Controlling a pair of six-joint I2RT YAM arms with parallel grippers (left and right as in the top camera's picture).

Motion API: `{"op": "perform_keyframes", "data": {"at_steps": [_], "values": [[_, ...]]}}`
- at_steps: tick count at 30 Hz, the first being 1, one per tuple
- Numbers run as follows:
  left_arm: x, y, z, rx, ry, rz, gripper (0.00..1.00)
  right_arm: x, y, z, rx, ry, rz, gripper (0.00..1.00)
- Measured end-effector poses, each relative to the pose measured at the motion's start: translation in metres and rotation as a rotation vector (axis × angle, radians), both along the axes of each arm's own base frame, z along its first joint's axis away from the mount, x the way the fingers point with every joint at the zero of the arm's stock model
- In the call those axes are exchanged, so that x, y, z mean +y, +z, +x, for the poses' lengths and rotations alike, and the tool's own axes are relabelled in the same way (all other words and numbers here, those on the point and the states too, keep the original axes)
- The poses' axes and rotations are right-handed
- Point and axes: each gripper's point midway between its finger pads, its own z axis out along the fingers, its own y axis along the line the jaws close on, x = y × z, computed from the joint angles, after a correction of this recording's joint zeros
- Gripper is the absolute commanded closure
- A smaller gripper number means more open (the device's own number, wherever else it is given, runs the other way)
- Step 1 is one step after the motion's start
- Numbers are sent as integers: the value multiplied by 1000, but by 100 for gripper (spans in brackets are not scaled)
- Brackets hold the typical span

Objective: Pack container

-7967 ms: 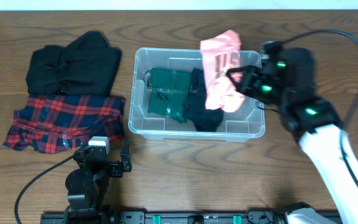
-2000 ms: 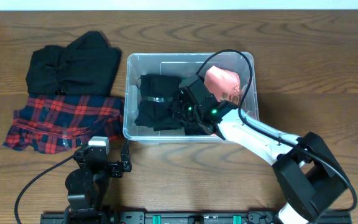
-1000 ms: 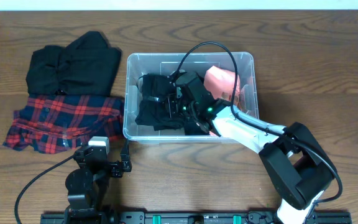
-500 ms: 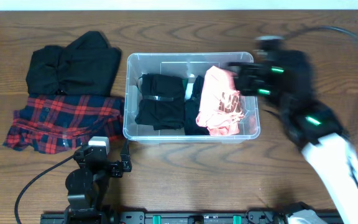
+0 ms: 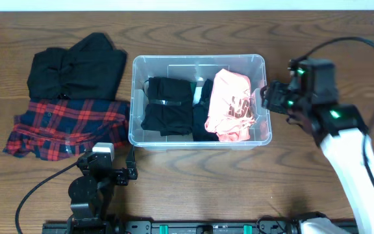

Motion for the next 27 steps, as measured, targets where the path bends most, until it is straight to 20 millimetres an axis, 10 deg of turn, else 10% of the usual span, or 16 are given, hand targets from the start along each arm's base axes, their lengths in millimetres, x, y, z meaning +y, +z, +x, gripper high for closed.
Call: {"op": "perform_keyframes", "data": {"at_steps": [10, 27], "values": [[0, 0, 0, 0, 0, 0, 2, 1, -80, 20, 174, -9, -36, 79], [0, 0, 0, 0, 0, 0, 2, -64, -79, 36, 136, -121, -103, 83]]}}
